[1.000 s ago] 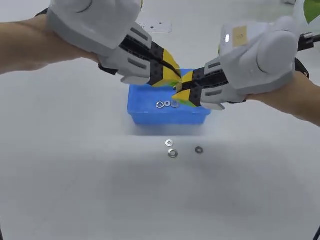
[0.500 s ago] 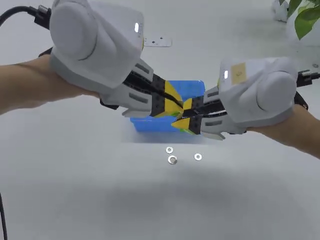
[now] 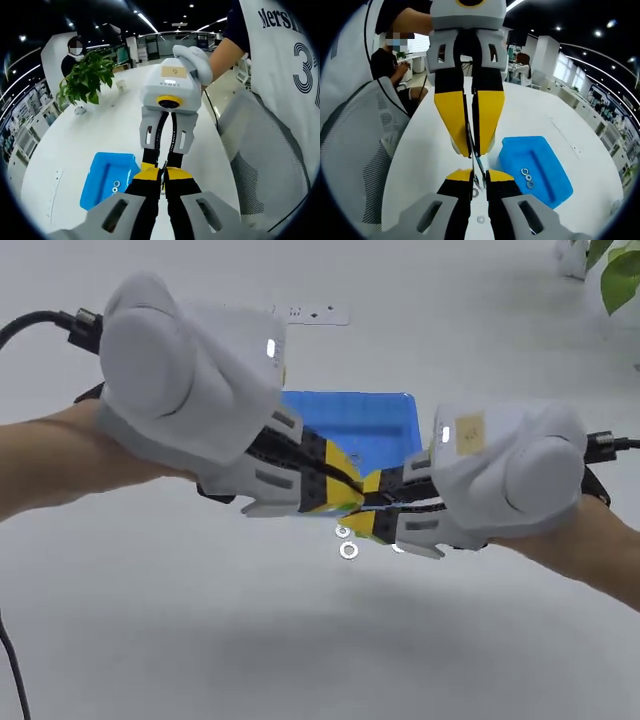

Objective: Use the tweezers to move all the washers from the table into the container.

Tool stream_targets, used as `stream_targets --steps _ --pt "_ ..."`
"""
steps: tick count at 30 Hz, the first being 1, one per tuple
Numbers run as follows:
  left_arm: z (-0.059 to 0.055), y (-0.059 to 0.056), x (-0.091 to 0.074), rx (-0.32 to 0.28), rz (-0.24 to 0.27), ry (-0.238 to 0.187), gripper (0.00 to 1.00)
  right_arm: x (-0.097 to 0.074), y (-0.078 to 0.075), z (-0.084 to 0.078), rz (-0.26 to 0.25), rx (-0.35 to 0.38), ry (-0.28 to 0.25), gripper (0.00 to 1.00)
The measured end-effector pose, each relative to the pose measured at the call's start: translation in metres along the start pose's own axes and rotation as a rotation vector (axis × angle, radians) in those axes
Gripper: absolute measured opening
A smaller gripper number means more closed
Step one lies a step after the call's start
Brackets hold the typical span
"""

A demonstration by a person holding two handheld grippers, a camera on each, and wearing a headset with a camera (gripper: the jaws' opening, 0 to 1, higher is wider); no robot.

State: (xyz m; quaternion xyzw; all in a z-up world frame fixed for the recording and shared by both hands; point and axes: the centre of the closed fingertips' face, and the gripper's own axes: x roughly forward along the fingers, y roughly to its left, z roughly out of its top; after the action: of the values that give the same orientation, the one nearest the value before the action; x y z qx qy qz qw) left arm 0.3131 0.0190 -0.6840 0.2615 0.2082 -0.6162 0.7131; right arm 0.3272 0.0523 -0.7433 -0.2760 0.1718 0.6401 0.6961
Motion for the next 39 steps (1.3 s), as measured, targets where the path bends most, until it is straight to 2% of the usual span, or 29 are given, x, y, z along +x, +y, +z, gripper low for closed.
stream_targets --steps 14,21,30,37,39 --pt "-0.017 -0.008 0.012 -0.073 -0.008 -0.005 0.06 0.012 0.013 -0.016 0.034 0.066 0.02 0.11" --pt "-0.019 -0.006 0.015 -0.097 -0.01 -0.012 0.07 0.013 0.014 -0.019 0.03 0.1 0.018 0.11" --pt "-0.02 -0.007 0.019 -0.101 -0.022 -0.01 0.07 0.014 0.015 -0.021 0.029 0.119 0.013 0.12" --pt "-0.028 -0.008 0.021 -0.109 -0.027 -0.006 0.06 0.018 0.017 -0.025 0.036 0.112 0.03 0.12" --pt "-0.027 -0.006 0.02 -0.107 -0.02 -0.014 0.06 0.018 0.016 -0.024 0.033 0.117 0.025 0.12"
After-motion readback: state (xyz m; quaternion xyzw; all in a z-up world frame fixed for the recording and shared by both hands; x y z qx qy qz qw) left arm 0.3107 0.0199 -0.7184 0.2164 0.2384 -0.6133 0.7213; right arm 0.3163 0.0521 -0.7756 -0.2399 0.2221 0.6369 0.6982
